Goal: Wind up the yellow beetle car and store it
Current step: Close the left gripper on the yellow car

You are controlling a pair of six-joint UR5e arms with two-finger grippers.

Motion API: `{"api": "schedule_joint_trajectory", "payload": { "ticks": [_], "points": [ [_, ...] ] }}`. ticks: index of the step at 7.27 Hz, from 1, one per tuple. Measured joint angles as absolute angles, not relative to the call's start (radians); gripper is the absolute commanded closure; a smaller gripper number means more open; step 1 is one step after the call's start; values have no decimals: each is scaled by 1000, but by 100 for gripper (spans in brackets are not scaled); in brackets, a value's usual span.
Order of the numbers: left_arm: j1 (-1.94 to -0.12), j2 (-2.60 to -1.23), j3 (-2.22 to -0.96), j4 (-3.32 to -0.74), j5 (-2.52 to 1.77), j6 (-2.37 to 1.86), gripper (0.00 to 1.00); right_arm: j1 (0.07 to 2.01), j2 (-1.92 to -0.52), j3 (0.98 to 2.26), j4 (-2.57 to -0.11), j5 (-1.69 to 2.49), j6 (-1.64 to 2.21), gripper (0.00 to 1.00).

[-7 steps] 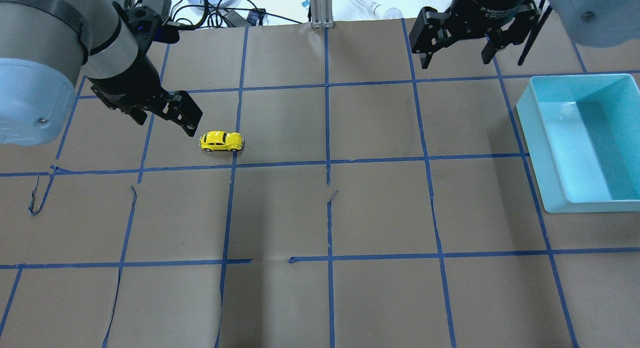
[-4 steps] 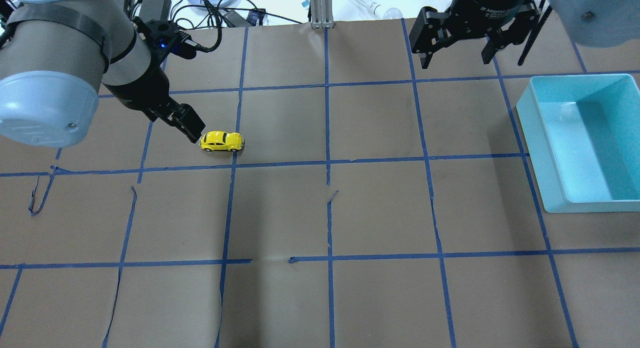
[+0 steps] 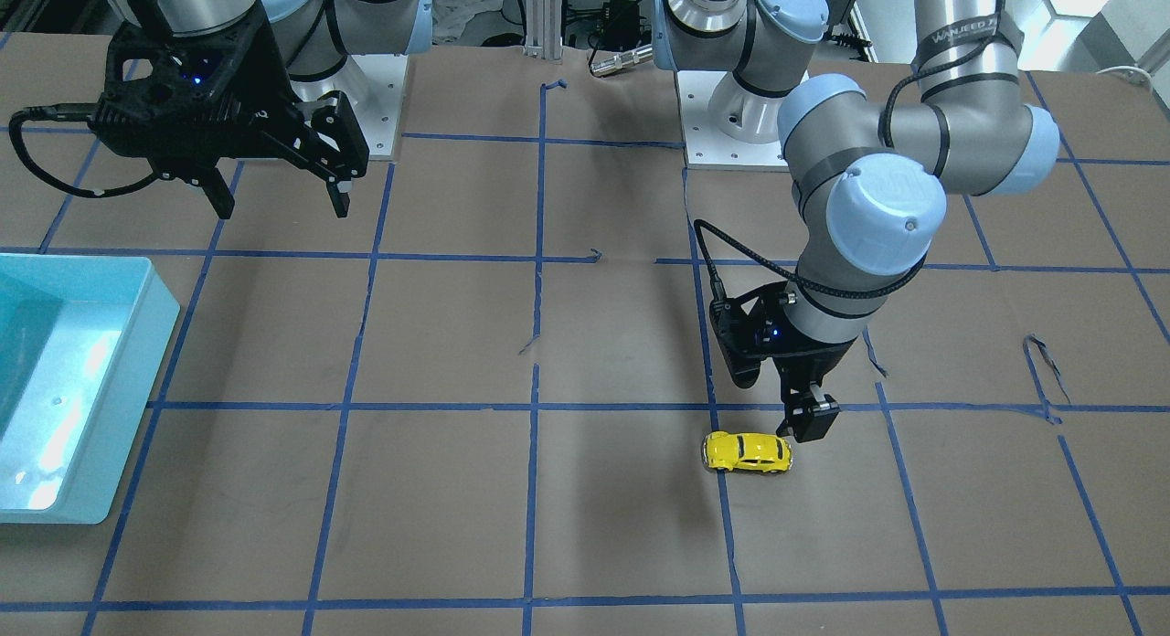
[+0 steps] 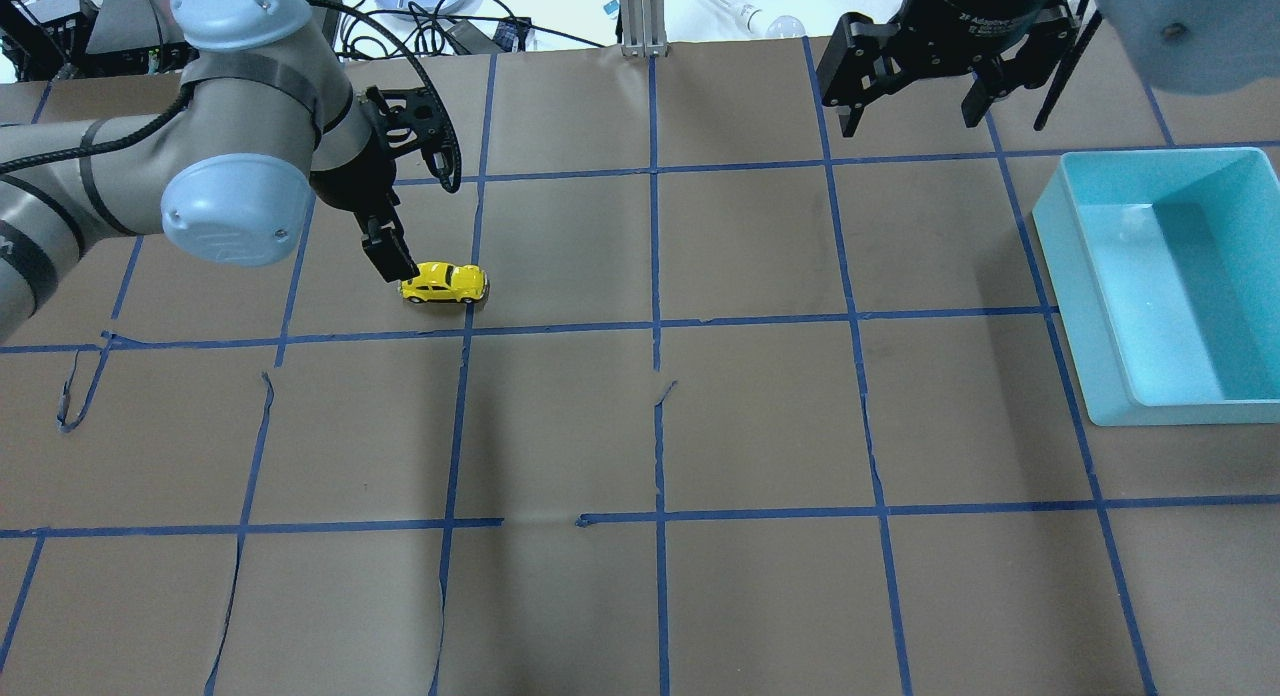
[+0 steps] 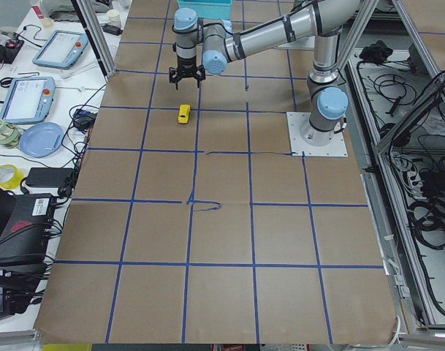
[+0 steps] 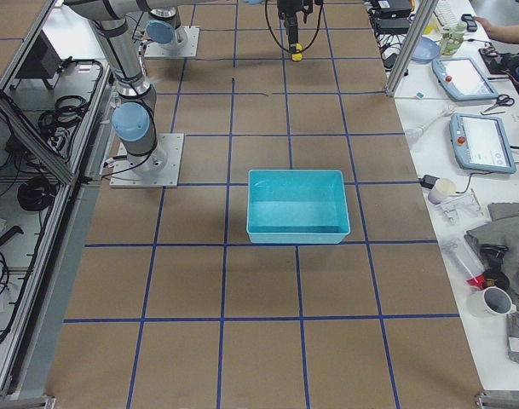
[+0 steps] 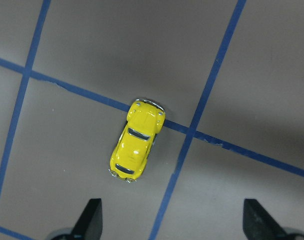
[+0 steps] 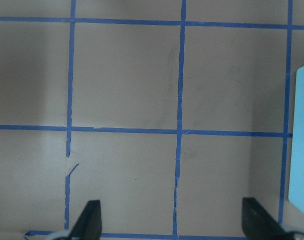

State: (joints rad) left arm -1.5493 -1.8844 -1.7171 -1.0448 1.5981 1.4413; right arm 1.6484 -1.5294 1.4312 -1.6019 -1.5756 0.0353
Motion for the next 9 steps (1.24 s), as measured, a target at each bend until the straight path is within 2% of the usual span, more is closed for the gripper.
{"api": "schedule_joint_trajectory", "payload": {
  "ticks": [4, 8, 9],
  "points": [
    [-1539, -2025, -1711, -884, 1598, 1662, 2, 1650, -1529, 1433, -1601, -1575, 36, 0],
    [-1533, -2076, -1721, -858, 1600, 1643, 4, 1650, -1529, 1433, -1601, -1575, 36, 0],
    [-1533, -2079, -1724, -862, 1600, 1621, 9, 1650, -1529, 1433, -1601, -1575, 36, 0]
  ]
}}
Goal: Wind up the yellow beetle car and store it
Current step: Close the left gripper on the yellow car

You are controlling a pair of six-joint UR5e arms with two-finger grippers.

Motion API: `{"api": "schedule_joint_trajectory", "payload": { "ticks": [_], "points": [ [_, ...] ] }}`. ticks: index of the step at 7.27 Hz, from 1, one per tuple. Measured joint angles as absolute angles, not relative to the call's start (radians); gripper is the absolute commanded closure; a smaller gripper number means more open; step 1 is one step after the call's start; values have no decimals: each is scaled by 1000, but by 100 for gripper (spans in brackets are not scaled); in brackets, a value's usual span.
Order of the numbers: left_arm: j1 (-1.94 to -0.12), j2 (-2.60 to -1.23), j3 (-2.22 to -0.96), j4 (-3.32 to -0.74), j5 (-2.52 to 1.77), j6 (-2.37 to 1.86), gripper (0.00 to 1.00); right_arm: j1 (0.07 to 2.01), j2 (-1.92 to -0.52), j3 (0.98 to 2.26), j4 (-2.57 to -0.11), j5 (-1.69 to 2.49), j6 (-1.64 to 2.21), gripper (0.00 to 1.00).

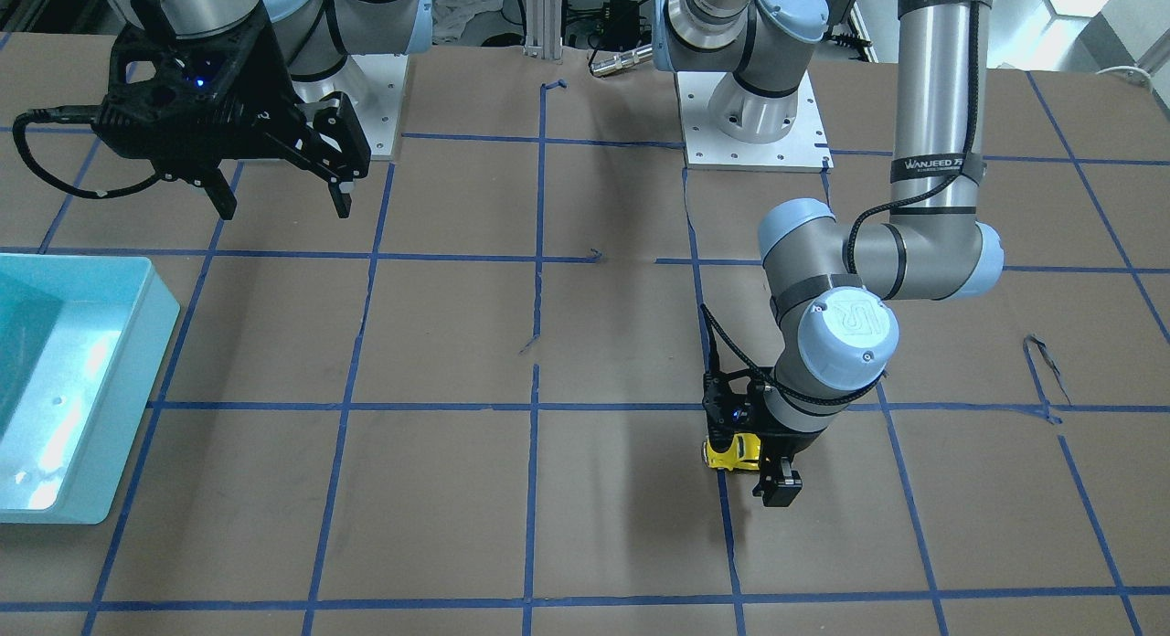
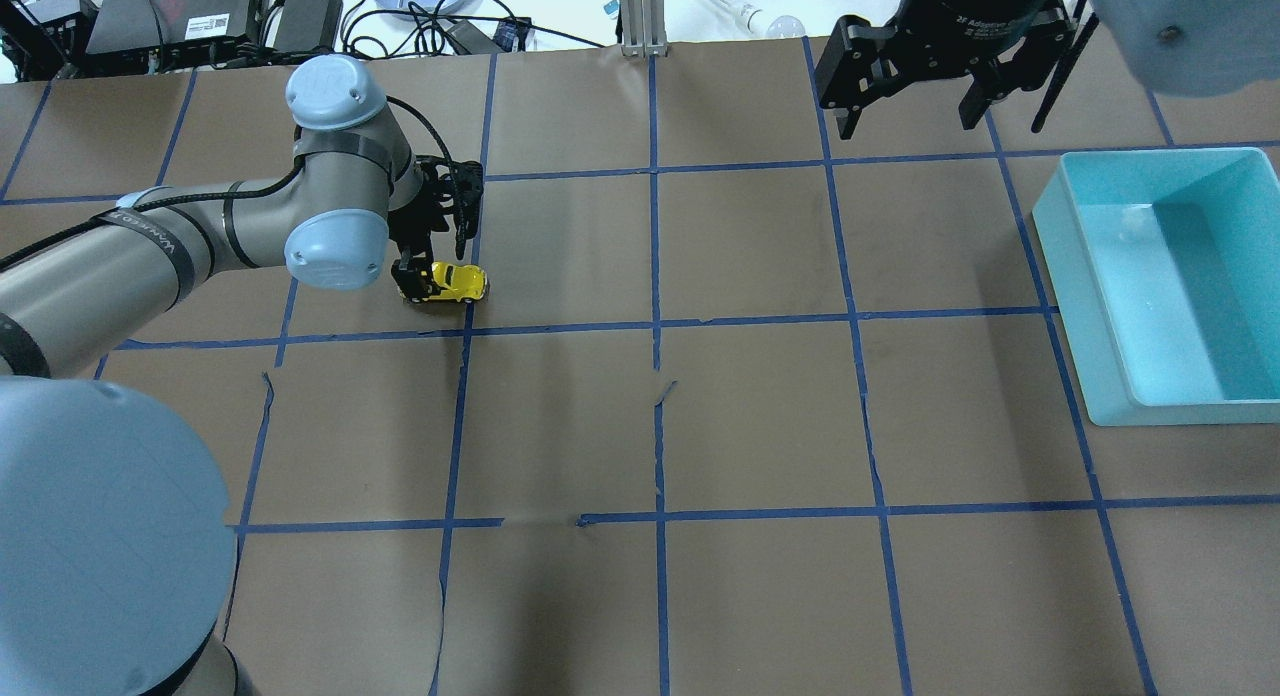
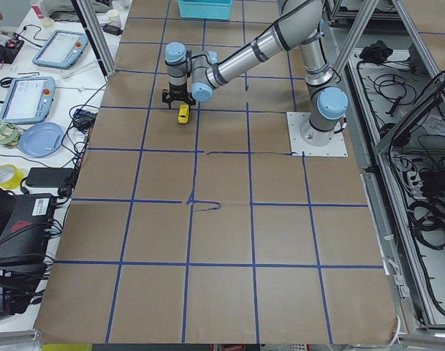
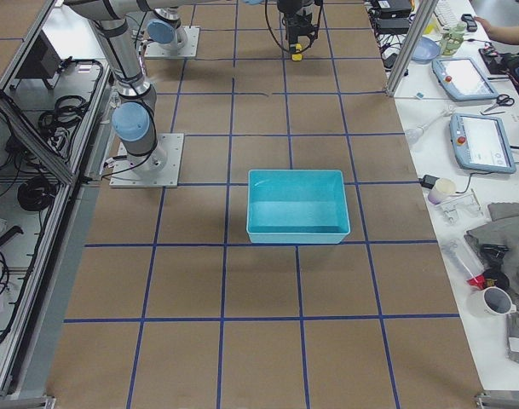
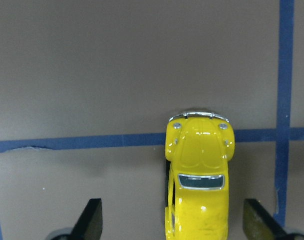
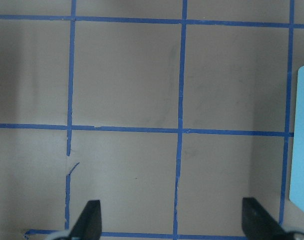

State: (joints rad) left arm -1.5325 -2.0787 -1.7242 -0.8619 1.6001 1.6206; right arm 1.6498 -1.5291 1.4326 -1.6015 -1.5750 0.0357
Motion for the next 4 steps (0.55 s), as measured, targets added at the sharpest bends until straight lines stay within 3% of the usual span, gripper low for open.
{"api": "schedule_joint_trajectory", "payload": {
  "ticks": [3, 4],
  "points": [
    [-1532, -2069, -1746, -868, 1600, 1607, 13, 1652, -1531, 1431, -1600, -1574, 35, 0],
    [-1532, -2067, -1752, -868, 1600, 1613, 25, 1653, -1532, 1431, -1600, -1574, 35, 0]
  ]
}}
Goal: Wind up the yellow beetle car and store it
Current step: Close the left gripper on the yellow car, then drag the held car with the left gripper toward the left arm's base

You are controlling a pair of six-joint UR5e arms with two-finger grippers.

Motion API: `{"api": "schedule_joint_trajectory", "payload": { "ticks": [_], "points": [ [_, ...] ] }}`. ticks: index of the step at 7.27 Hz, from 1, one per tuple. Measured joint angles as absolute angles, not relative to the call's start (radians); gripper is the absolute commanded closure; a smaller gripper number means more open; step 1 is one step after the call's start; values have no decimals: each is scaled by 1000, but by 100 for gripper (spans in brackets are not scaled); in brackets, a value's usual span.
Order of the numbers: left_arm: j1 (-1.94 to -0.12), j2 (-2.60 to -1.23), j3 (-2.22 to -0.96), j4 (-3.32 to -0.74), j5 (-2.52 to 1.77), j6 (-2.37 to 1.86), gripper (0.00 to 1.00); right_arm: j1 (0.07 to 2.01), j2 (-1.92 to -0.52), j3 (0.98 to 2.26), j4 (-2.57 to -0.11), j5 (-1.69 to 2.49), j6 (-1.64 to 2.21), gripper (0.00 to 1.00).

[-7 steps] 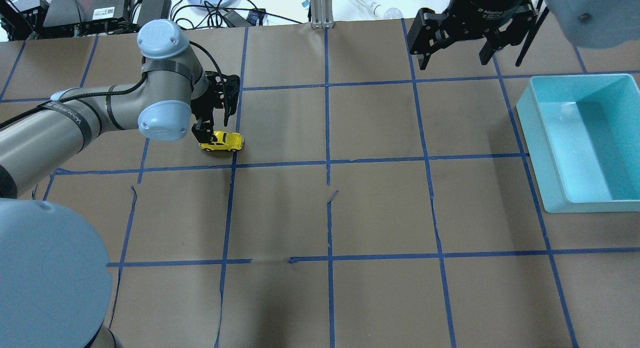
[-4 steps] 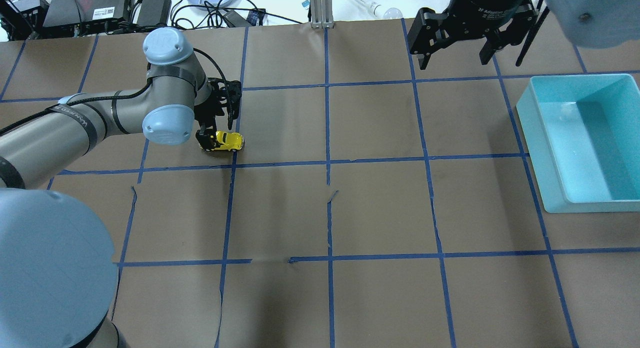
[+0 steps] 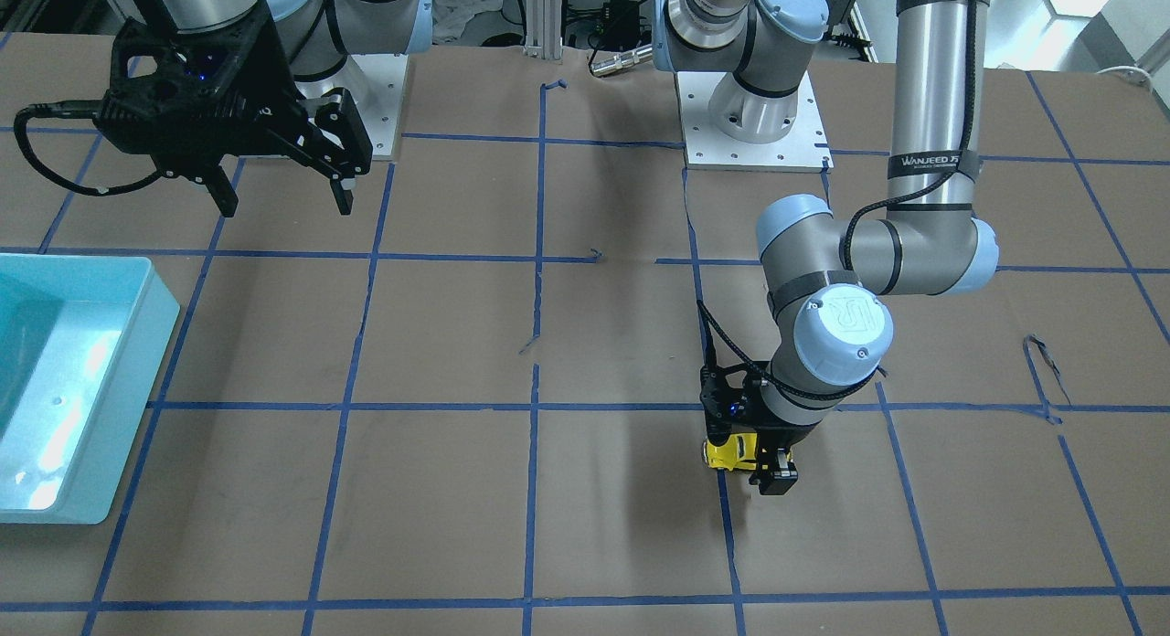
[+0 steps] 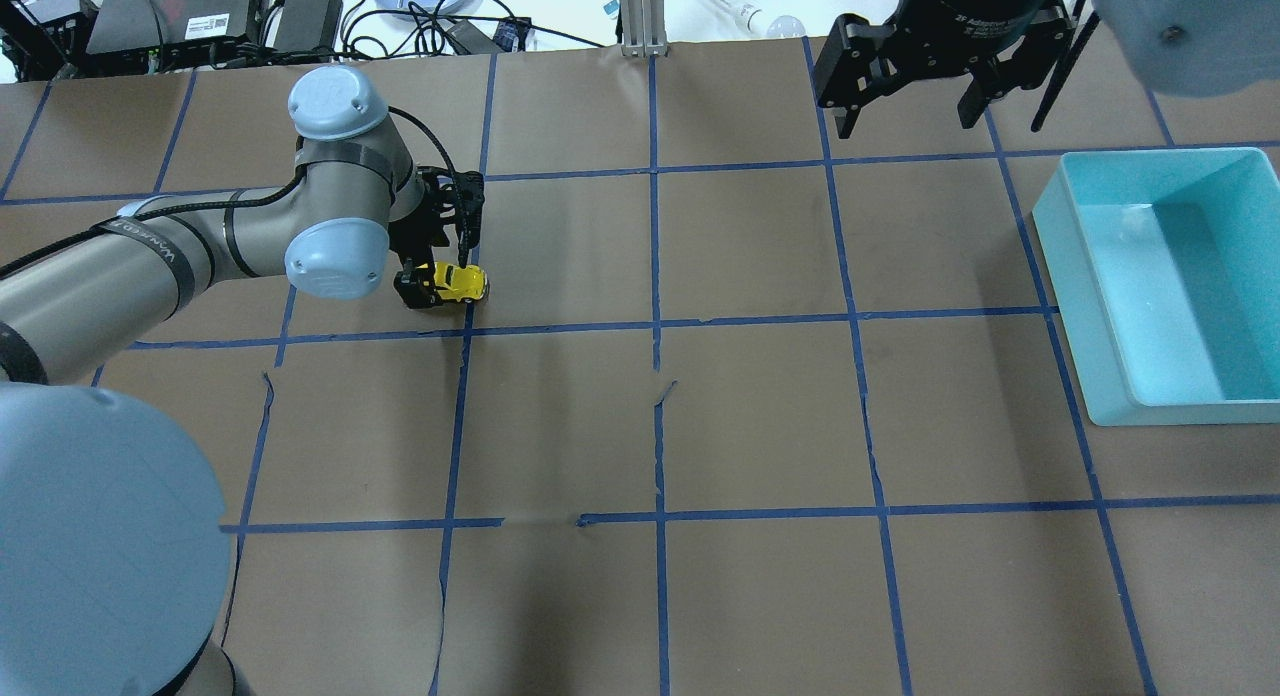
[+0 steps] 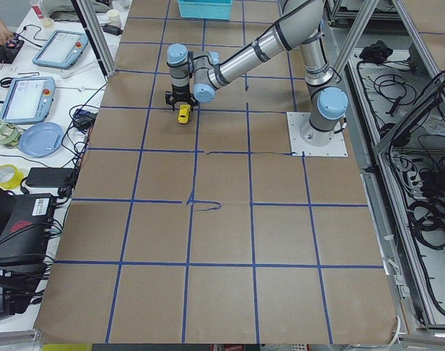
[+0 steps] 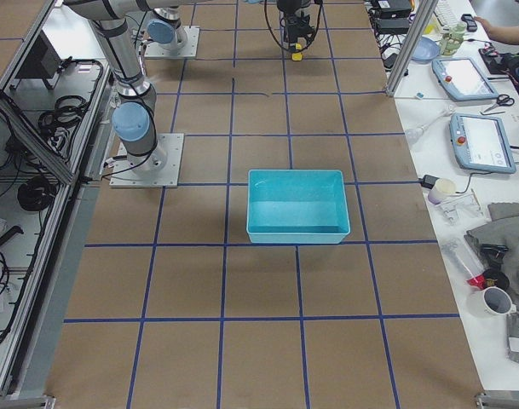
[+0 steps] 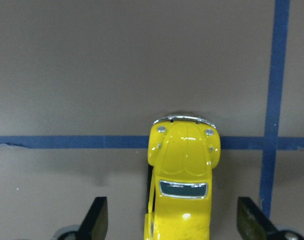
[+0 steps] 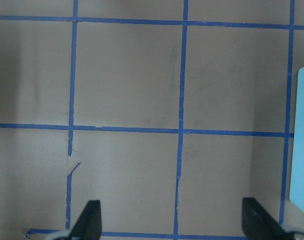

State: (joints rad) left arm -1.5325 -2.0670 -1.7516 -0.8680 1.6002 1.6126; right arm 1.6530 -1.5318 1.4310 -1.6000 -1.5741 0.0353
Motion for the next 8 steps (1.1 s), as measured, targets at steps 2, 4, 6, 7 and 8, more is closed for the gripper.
{"api": "schedule_joint_trajectory", "payload": {
  "ticks": [2, 4, 6, 7, 8],
  "points": [
    [-1532, -2063, -1755, -869, 1603, 1621, 70, 1654, -1532, 1432, -1600, -1575, 35, 0],
    [-1532, -2061, -1755, -868, 1605, 1624, 87, 1654, -1531, 1433, -1600, -1575, 35, 0],
    [-1530, -2063, -1750, -865, 1604, 1628, 91, 1654, -1532, 1433, -1601, -1575, 35, 0],
    [-1523, -2065, -1750, -862, 1605, 1630, 92, 1654, -1532, 1433, -1601, -1575, 35, 0],
    [-1502, -2065, -1753, -860, 1604, 1639, 92, 1654, -1532, 1433, -1601, -1575, 35, 0]
  ]
}}
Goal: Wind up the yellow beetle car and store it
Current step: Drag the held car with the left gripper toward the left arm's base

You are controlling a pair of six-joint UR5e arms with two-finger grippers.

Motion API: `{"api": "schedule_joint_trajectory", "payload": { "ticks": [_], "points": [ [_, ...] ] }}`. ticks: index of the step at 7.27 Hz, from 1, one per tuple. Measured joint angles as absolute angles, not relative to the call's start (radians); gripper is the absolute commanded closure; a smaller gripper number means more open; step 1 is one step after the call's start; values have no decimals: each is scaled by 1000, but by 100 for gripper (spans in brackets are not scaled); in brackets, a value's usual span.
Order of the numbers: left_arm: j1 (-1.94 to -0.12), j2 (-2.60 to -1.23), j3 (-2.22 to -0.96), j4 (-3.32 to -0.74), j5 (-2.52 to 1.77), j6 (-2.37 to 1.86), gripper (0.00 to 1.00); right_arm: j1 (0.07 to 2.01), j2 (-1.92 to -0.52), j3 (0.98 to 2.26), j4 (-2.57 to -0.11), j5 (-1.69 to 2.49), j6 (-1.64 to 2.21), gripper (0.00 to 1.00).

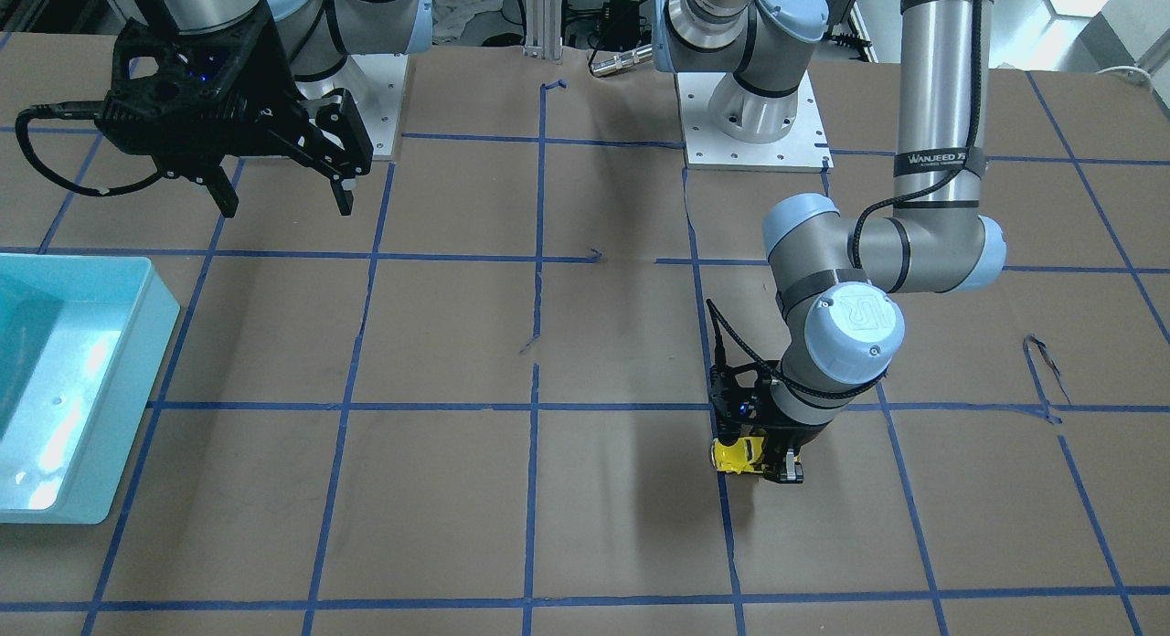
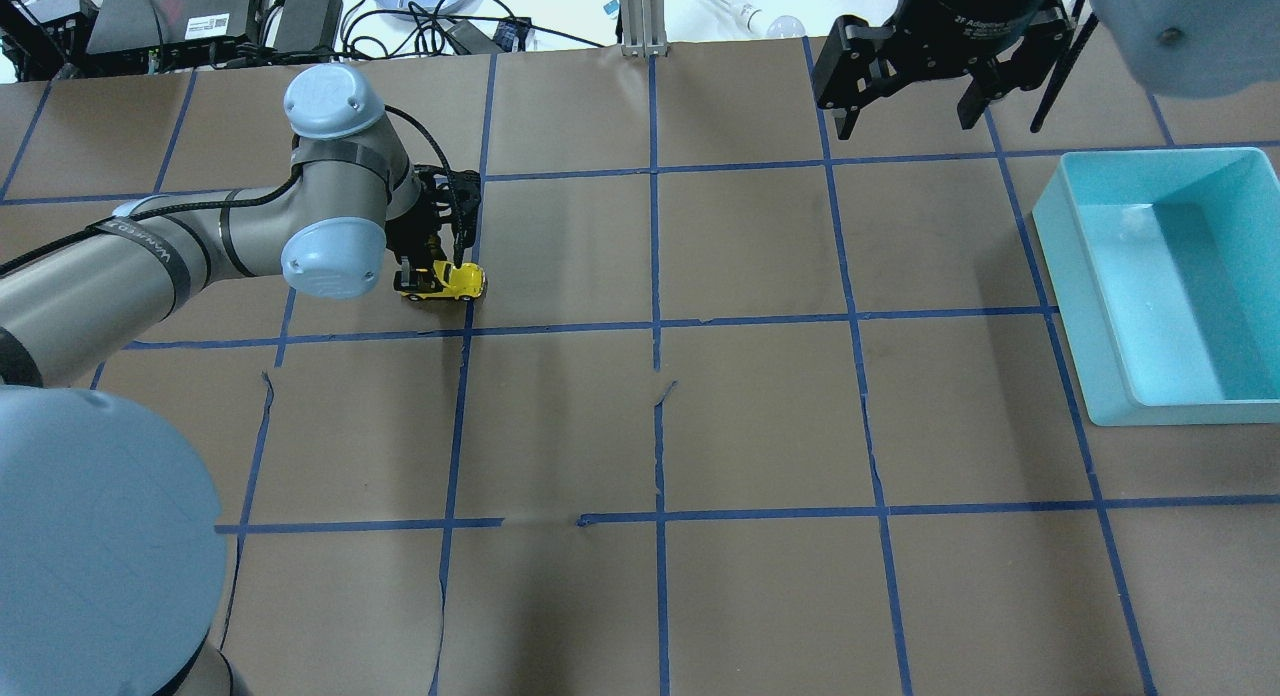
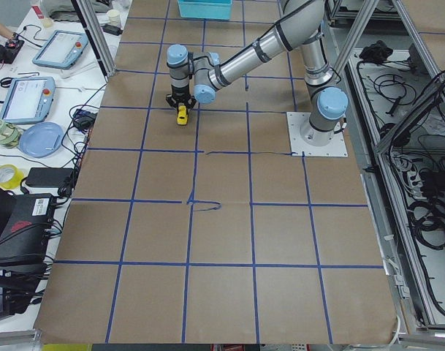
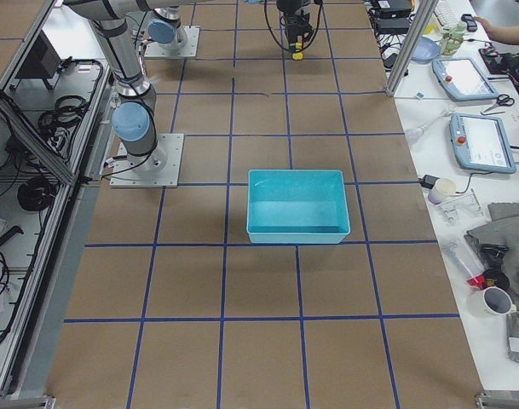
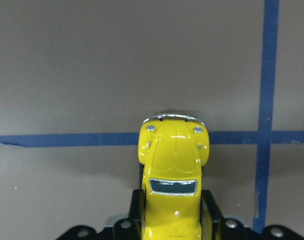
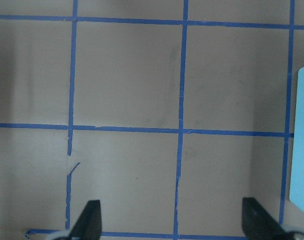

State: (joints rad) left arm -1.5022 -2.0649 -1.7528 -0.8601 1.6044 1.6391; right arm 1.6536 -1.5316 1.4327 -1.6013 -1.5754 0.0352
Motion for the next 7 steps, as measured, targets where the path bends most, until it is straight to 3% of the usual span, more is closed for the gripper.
{"api": "schedule_joint_trajectory", "payload": {
  "ticks": [7],
  "points": [
    [-1298, -2052, -1775, -858, 1599, 1742, 91, 1654, -1531, 1433, -1601, -1575, 35, 0]
  ]
}}
